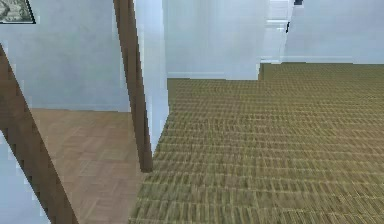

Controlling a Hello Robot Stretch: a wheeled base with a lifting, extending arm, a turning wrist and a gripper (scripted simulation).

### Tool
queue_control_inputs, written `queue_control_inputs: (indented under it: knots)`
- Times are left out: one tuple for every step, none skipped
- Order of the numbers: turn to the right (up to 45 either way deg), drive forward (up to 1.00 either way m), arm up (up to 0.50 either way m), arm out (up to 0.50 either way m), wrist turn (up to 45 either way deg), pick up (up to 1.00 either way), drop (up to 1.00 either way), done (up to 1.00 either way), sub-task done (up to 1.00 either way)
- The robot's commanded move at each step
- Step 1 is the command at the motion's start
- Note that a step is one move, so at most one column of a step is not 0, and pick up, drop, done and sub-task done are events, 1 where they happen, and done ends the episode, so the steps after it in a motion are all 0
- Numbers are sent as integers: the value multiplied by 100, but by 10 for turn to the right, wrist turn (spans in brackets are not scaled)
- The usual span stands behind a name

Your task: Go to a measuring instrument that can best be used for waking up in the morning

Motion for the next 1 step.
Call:
queue_control_inputs:
  knots:
    - [-60,0,0,0,0,0,0,0,0]
